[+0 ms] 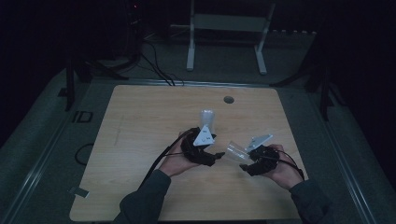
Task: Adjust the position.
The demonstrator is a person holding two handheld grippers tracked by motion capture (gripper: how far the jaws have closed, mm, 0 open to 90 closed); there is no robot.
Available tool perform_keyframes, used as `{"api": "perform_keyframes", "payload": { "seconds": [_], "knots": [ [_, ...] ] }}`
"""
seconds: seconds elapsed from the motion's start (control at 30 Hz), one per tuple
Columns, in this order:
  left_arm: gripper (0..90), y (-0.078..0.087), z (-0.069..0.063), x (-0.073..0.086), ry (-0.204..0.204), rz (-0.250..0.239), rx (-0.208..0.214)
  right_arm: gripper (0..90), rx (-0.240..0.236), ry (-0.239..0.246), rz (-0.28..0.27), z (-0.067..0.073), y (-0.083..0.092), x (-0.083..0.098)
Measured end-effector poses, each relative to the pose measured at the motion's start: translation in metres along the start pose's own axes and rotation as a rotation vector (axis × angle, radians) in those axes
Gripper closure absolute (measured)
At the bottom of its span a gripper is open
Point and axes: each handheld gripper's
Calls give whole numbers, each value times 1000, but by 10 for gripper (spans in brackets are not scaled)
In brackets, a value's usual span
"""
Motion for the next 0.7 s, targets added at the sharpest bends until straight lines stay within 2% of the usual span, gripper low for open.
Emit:
{"api": "perform_keyframes", "payload": {
  "seconds": [0.17,0.3,0.7],
  "knots": [
    [313,0,0,0,2,0,-5,412,11,-46,-36,-1,0,4],
    [313,-1,0,0,8,-2,-6,412,39,-52,-54,1,0,4],
    [313,0,0,0,15,-9,-11,412,85,-101,-123,3,1,7]
  ]
}}
Point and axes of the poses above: each handheld gripper's, and its own axes: y roughly backward along the jaws, x roughly out of its underside, z roughly to its left, and after that the axes turned 11 degrees about x, right-handed
